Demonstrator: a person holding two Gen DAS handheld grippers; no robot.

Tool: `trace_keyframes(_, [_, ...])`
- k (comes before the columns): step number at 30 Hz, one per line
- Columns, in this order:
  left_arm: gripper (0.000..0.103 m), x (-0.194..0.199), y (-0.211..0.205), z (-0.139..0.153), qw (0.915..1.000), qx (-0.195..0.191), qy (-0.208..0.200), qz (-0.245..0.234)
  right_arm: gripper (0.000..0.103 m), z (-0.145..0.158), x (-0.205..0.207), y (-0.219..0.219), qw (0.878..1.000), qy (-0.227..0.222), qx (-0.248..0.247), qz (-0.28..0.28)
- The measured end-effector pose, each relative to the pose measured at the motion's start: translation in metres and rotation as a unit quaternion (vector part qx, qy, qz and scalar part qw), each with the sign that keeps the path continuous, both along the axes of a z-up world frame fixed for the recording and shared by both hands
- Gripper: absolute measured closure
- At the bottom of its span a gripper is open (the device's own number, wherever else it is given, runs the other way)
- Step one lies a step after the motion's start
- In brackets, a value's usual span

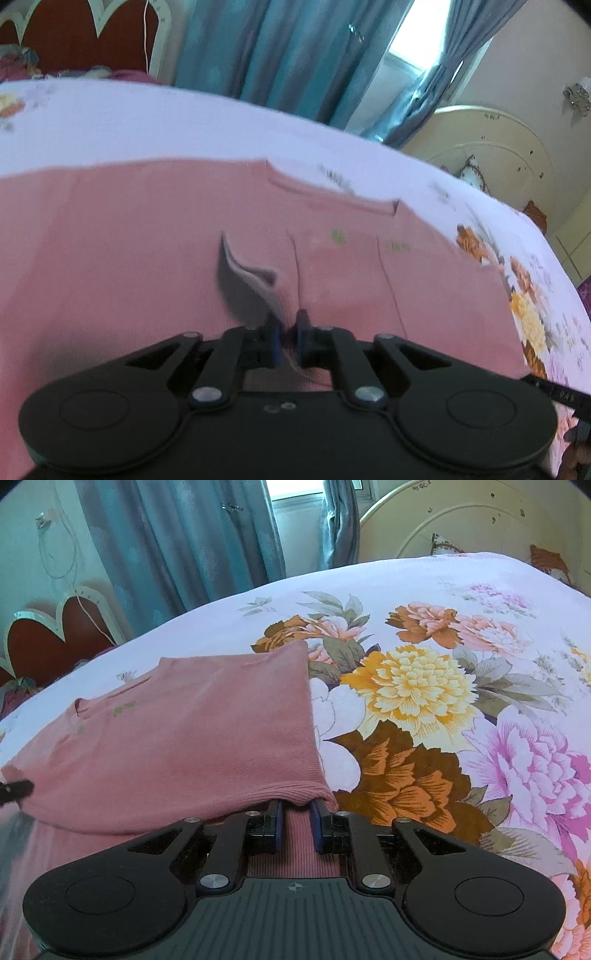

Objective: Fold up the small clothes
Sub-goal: 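Fold the held sleeve across the sweatshirt body, then open the right gripper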

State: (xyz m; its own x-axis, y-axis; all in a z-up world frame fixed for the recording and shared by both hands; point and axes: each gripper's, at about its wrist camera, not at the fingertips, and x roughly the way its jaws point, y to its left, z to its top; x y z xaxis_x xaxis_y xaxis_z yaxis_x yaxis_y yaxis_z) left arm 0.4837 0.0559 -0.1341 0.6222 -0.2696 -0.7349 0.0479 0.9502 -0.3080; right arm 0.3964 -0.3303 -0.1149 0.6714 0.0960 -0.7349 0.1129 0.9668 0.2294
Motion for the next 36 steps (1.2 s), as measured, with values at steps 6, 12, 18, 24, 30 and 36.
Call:
trace_keyframes(6, [0.030, -0.005, 0.028, 0.008, 0.9990, 0.014, -0.034, 0.026, 0.086, 0.031, -0.020, -0.005, 0.998, -0.029, 0.006, 0.050])
trace_keyframes(12, [0.047, 0.050, 0.033, -0.005, 0.9998, -0.011, -0.006, 0.014, 0.086, 0.038, 0.034, 0.000, 0.998, -0.049, 0.007, 0.040])
trace_keyframes(18, [0.095, 0.048, 0.019, -0.012, 0.9994, -0.007, -0.034, 0.007, 0.086, 0.003, 0.078, 0.030, 0.994, 0.007, 0.011, 0.105])
trace_keyframes(24, [0.077, 0.047, 0.030, 0.001, 0.9980, 0.047, -0.037, 0.021, 0.086, 0.006, 0.099, 0.002, 0.998, -0.004, -0.027, 0.062])
trace_keyframes(30, [0.069, 0.059, -0.038, 0.023, 0.9909, 0.084, -0.061, -0.086, 0.086, 0.007, 0.163, 0.005, 0.996, -0.003, -0.064, 0.063])
trace_keyframes(36, [0.064, 0.072, -0.054, 0.011, 0.9915, 0.090, -0.030, -0.089, 0.086, 0.008, 0.177, -0.005, 0.995, 0.020, -0.081, 0.051])
